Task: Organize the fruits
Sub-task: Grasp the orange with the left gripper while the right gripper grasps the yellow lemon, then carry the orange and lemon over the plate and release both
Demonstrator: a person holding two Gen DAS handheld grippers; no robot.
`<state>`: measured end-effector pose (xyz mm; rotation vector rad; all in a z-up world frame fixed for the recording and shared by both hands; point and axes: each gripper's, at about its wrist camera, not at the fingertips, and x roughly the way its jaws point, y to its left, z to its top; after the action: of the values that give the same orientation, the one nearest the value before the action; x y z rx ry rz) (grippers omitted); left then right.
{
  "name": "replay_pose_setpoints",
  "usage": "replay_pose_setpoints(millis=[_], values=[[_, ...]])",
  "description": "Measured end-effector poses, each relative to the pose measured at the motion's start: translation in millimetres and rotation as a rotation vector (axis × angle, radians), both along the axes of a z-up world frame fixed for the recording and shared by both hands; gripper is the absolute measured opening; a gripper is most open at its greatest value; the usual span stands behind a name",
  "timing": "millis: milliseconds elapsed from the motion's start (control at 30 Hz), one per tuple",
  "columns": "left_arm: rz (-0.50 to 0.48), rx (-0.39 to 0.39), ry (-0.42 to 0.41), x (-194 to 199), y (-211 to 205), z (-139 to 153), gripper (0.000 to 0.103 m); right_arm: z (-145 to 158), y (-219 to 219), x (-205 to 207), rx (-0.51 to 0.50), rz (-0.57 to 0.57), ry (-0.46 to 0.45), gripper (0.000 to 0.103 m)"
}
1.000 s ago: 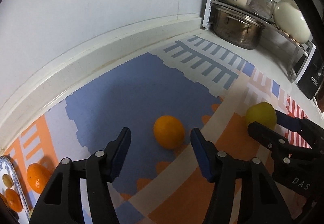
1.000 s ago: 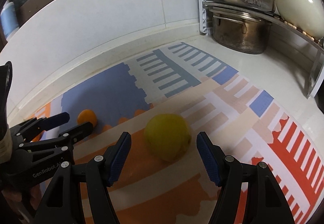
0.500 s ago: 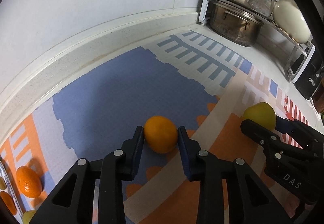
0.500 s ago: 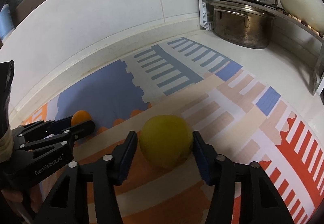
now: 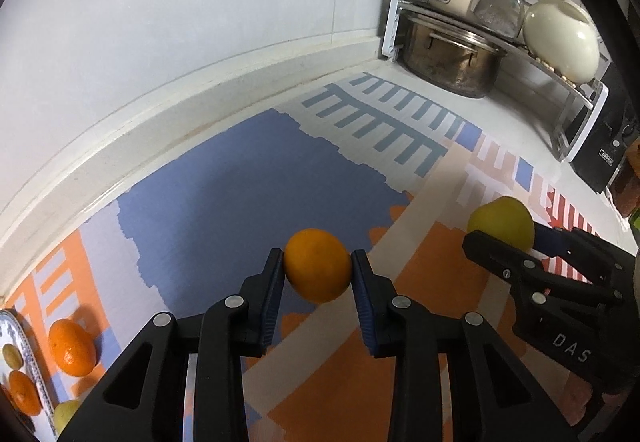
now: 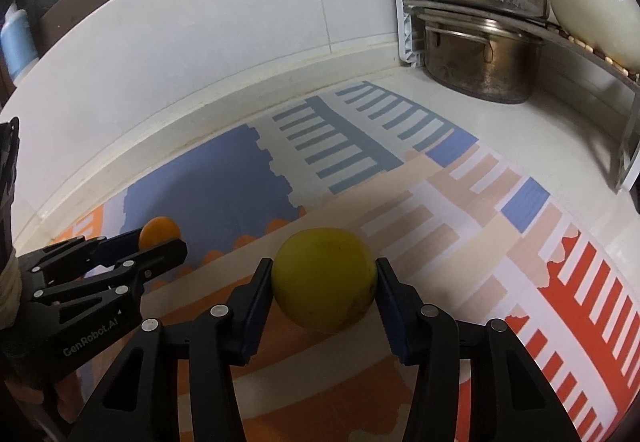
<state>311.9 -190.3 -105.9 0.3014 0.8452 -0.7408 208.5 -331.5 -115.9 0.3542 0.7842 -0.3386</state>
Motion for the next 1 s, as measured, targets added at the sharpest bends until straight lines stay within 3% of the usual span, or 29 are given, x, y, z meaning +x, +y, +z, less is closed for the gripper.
replay_pose_setpoints(millis=[500, 1000], values=[[0.076, -0.076, -0.095, -42.2, 41.8, 55.2, 0.033, 51.8, 27.1, -19.4, -0.030, 0.079, -0.080, 0.050], [0.225, -0.151, -0.221, -95.7, 105.7, 109.9, 0.033, 106.5, 76.5, -48.8, -0.073, 0.247, -0.185, 0.050]])
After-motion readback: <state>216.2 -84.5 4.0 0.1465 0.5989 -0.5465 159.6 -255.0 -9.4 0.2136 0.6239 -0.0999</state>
